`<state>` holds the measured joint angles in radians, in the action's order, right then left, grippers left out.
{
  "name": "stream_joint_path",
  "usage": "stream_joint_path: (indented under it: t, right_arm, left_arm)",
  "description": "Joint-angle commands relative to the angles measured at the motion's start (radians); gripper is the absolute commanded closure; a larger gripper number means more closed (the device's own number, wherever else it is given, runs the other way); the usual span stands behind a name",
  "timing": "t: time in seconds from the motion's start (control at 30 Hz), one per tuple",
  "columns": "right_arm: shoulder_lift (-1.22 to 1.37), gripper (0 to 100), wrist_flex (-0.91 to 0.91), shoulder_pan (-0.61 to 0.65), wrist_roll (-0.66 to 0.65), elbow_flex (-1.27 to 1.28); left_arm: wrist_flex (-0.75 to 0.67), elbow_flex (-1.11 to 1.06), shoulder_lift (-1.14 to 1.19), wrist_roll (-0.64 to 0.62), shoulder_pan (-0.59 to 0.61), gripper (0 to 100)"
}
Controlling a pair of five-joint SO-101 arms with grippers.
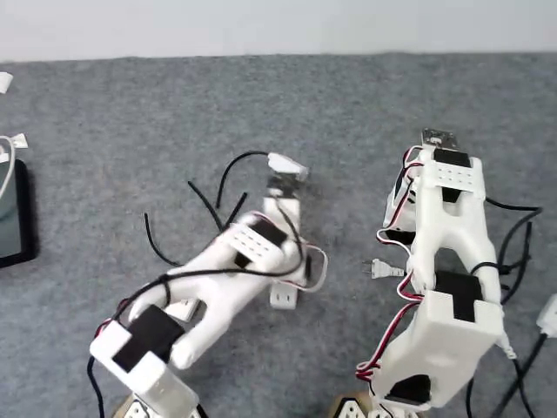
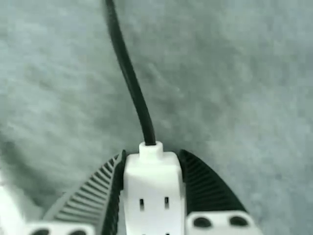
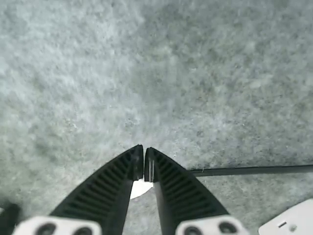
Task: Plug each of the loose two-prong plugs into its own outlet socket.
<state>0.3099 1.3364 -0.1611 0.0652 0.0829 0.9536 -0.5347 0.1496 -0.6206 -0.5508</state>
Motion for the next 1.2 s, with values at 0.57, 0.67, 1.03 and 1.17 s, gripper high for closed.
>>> stream_joint_path:
  t: [0.57, 0.67, 1.03, 1.17]
  right_arm:
    - [-0.578, 98.4, -0.189, -0.11, -0.028, 0.644]
    - [-0.542, 98.4, -0.193, -0.162, -0.029, 0.647]
    - [-0.351, 98.4, -0.193, -0.213, -0.055, 0.557]
    - [-0.283, 98.5, -0.239, -0.308, -0.055, 0.485]
  left_arm:
    - [-0.04, 0.05, -0.005, 0.011, 0.055, 99]
    - [-0.038, 0.05, -0.005, 0.011, 0.055, 99]
    - [-0.044, 0.042, -0.005, 0.011, 0.055, 99]
    - [-0.041, 0.042, -0.005, 0.011, 0.055, 99]
